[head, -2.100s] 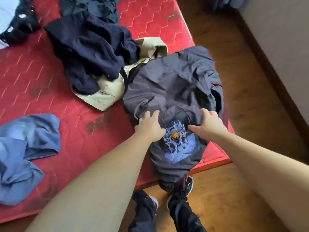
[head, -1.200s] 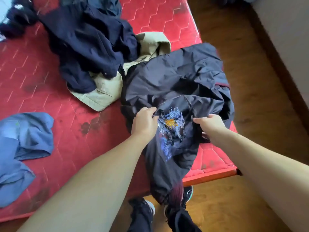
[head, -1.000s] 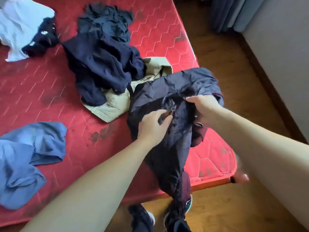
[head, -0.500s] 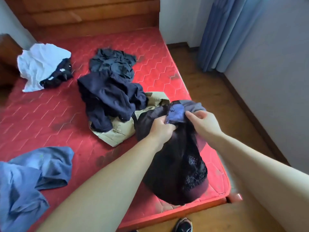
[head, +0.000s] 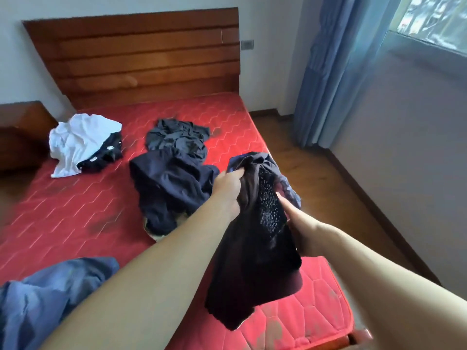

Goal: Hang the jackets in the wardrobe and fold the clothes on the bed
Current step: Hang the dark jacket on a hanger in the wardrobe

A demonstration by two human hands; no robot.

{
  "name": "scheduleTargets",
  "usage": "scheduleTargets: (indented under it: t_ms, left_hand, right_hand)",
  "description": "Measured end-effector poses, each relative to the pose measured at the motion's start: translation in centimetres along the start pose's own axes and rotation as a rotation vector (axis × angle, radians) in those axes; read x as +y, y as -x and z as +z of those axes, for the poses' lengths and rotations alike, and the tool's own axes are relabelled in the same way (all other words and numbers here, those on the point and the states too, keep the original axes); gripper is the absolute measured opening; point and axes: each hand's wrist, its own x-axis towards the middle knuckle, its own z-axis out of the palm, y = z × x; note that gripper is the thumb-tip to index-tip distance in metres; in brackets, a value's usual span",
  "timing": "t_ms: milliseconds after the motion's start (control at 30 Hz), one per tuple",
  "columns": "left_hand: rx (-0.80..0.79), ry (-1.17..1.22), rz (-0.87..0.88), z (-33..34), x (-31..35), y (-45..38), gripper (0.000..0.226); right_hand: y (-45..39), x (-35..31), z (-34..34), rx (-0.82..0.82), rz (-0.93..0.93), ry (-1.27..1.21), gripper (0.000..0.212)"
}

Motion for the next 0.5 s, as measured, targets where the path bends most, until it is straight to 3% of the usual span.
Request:
scheduleTargets:
  t_ms: [67, 267, 367, 500]
  left_hand:
    - [-0.014, -0.033, -0.008, -0.8, 0.7, 0.6, 0.011]
    - [-0.107, -0.207, 0.109, -5.2, 3.5, 1.5, 0.020]
    - [-0.184, -0.403, 0.175, -7.7, 3.7, 2.1, 0.025]
    - [-0.247, -0.781, 0.184, -9.7, 2.8, 2.7, 0.030]
  right_hand:
    - [-0.1, -1.1, 1.8, -0.041, -0.091, -0.157, 0.085]
    - [0.0, -6.4, 5.0, 0.191, -0.316, -0.274, 0.018]
    - [1.6, -10.4, 5.2, 0.295, -0.483, -0.307, 0.015]
    - [5.4, -15.5, 6.7, 0.224, -0.674, -0.178, 0.024]
